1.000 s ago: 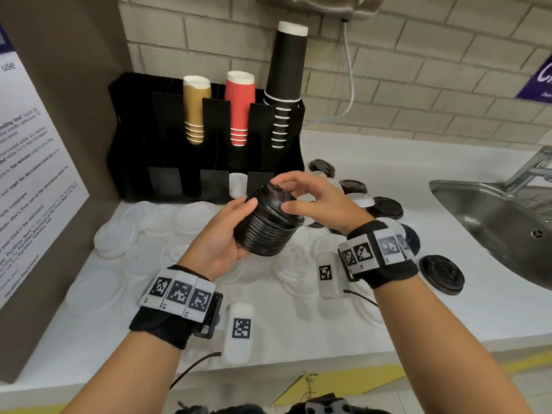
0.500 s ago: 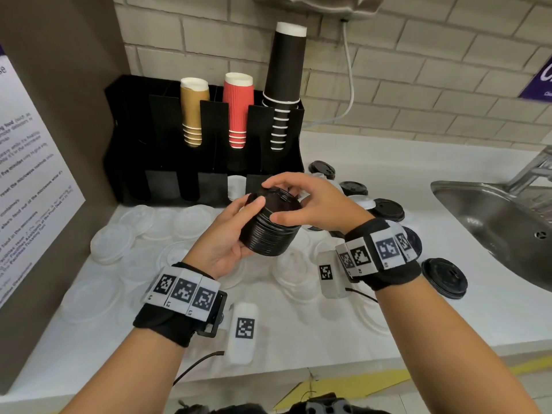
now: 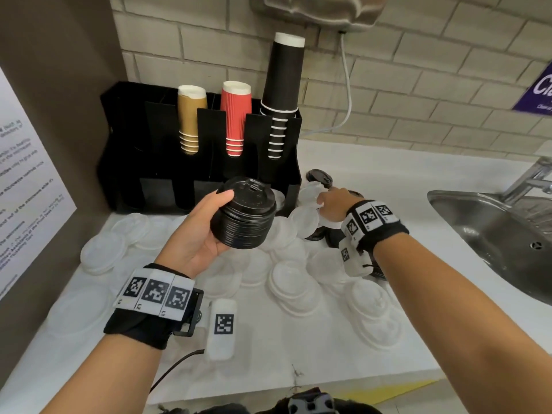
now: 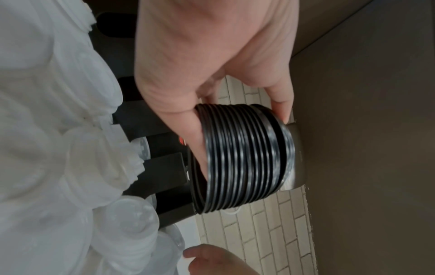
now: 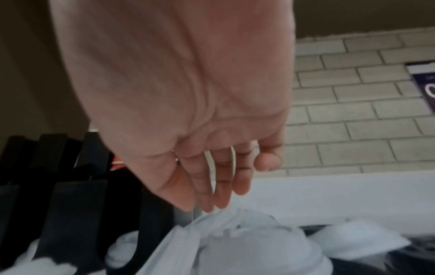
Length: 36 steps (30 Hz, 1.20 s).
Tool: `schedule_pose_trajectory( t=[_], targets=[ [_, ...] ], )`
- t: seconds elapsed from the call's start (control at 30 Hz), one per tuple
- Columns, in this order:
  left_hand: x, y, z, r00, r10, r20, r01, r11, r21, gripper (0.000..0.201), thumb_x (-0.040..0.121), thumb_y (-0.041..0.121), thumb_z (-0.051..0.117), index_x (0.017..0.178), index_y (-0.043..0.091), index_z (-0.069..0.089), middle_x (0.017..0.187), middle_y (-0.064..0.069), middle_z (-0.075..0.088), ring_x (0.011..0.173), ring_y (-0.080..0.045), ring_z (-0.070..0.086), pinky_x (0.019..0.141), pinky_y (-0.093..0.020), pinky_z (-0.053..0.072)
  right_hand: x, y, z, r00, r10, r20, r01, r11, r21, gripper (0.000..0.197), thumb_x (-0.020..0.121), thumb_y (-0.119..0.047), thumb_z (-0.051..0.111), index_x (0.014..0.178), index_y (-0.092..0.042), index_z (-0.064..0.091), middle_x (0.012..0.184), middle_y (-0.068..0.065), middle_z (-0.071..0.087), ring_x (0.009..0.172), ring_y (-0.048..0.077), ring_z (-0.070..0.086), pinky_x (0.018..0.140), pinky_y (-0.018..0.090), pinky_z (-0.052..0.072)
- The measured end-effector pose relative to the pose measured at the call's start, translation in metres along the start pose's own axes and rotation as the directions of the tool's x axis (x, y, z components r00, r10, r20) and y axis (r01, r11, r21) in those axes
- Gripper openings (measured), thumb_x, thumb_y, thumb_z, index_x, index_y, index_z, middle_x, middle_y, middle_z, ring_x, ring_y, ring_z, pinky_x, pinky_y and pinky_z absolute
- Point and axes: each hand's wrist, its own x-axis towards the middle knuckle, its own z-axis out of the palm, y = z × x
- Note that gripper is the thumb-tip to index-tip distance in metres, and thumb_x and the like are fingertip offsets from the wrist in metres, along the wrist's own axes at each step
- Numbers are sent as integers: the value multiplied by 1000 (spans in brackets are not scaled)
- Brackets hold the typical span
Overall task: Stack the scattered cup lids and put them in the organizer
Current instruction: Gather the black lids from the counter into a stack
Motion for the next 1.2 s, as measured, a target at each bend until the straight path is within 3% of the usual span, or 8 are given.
schedule_pose_trajectory(
  t=[0.2, 0.3, 0.4, 0.63, 0.8, 0.9, 1.03, 1.2],
  targets=[
    [3, 5, -7, 1000, 25, 15, -25, 1000, 14, 61, 69, 44, 73, 123, 19, 63, 116, -4, 71, 106, -20, 69, 71, -31, 58, 17, -3, -5, 997, -80, 19, 78, 993, 84, 41, 99, -10, 38, 135, -23, 54, 148, 10, 37, 135, 28, 36, 106, 28, 29],
    [4, 6, -9, 999, 33, 16, -33, 999, 11, 53, 70, 43, 72, 118, 21, 66, 113, -2, 72, 105, -20, 69, 71, -31, 58, 28, 6, -5, 999, 49, -8, -49, 997, 58, 49, 96, -30, 50, 142, -15, 43, 147, 12, 40, 135, 32, 36, 110, 38, 28],
    [6, 7, -12, 999, 35, 24, -35, 999, 18, 44, 70, 43, 72, 110, 24, 70, 113, -3, 73, 104, -19, 70, 71, -31, 58, 32, 20, 5, 995, 99, 32, -102, 991, 92, 78, 75, -52, 71, 140, -22, 41, 139, 8, 50, 124, 30, 49, 97, 37, 40],
    [8, 8, -15, 999, 32, 29, -32, 999, 17, 31, 71, 43, 71, 98, 29, 75, 111, -2, 73, 102, -19, 70, 69, -29, 58, 32, 35, 9, 996, 82, 24, -85, 973, 215, 86, 73, -43, 76, 143, -22, 31, 135, 10, 50, 121, 30, 50, 87, 33, 40],
    [12, 6, -14, 999, 25, 44, -24, 1000, -16, 45, 72, 41, 71, 114, 23, 68, 113, -2, 73, 104, -19, 70, 70, -30, 59, 15, 15, -10, 984, -178, -21, 168, 874, 456, 85, 70, -45, 79, 140, -34, 32, 124, -1, 51, 113, 21, 53, 94, 33, 45],
    [13, 3, -11, 998, 13, 61, -12, 1000, -18, 51, 71, 41, 73, 117, 20, 67, 112, -2, 73, 102, -18, 70, 69, -30, 58, 12, 12, -16, 982, -164, -97, 191, 819, 541, 69, 83, -45, 69, 141, -24, 38, 126, 2, 53, 117, 21, 52, 97, 29, 41],
    [12, -2, -11, 996, -7, 85, 8, 1000, -1, 33, 71, 41, 73, 102, 28, 74, 110, 0, 73, 102, -18, 70, 69, -30, 58, 17, 42, -8, 997, 43, -63, -27, 972, 235, 45, 96, -33, 53, 133, -7, 52, 136, 12, 53, 124, 29, 48, 99, 31, 36],
    [12, -3, -13, 996, -12, 87, 10, 1000, 15, 27, 77, 41, 71, 102, 29, 74, 112, 0, 73, 104, -17, 69, 71, -31, 58, 21, 60, 31, 994, 87, 65, -95, 987, 127, 70, 76, -49, 74, 130, -11, 52, 126, 8, 60, 114, 27, 56, 81, 26, 37]
  ],
)
